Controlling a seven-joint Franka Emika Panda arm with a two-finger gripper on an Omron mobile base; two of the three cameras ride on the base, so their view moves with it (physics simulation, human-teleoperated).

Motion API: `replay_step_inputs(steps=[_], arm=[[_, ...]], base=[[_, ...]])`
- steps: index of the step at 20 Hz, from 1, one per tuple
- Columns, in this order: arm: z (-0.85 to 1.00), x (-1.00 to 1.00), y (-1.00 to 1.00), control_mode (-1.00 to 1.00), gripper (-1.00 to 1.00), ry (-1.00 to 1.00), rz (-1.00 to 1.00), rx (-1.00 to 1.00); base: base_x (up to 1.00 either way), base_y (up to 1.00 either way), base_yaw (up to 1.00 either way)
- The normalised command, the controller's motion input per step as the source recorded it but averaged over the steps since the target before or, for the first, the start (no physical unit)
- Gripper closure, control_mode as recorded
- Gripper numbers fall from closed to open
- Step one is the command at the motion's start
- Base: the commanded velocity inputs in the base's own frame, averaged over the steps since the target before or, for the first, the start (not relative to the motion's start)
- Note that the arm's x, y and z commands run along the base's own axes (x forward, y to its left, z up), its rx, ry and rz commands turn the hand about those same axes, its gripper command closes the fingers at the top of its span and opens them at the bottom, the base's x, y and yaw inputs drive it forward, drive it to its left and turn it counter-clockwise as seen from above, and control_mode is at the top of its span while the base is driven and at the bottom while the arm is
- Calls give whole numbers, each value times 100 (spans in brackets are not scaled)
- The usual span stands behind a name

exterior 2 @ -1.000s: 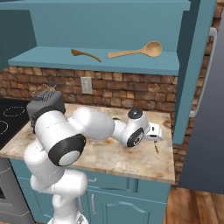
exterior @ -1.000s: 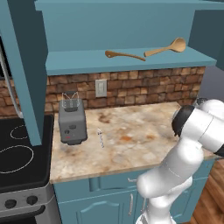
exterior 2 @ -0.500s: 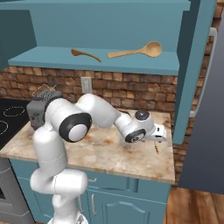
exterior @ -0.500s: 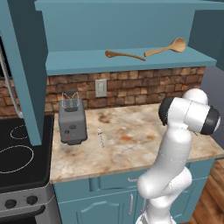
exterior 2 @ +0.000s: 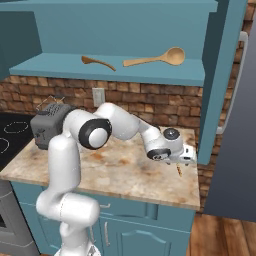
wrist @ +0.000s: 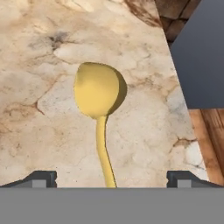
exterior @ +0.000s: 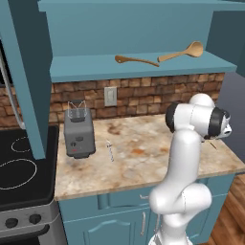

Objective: Organize the utensils by type. Pick up the wooden spoons from the counter and place them in the open cabinet. Then pick up the metallic utensils from the counter and place them in the open drawer.

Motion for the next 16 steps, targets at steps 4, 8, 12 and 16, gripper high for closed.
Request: replay_step_inputs(steps=[4, 8, 12, 16], arm=[[-17, 38, 0, -100, -100, 1, 0, 0], [-23, 39, 0, -100, -100, 2, 0, 0], [-40, 38, 0, -100, -100, 8, 0, 0], [-52, 40, 0, -100, 100, 14, 0, 0]], base=[[0, 0, 0], [0, 0, 0], [0, 0, 0], [0, 0, 0]])
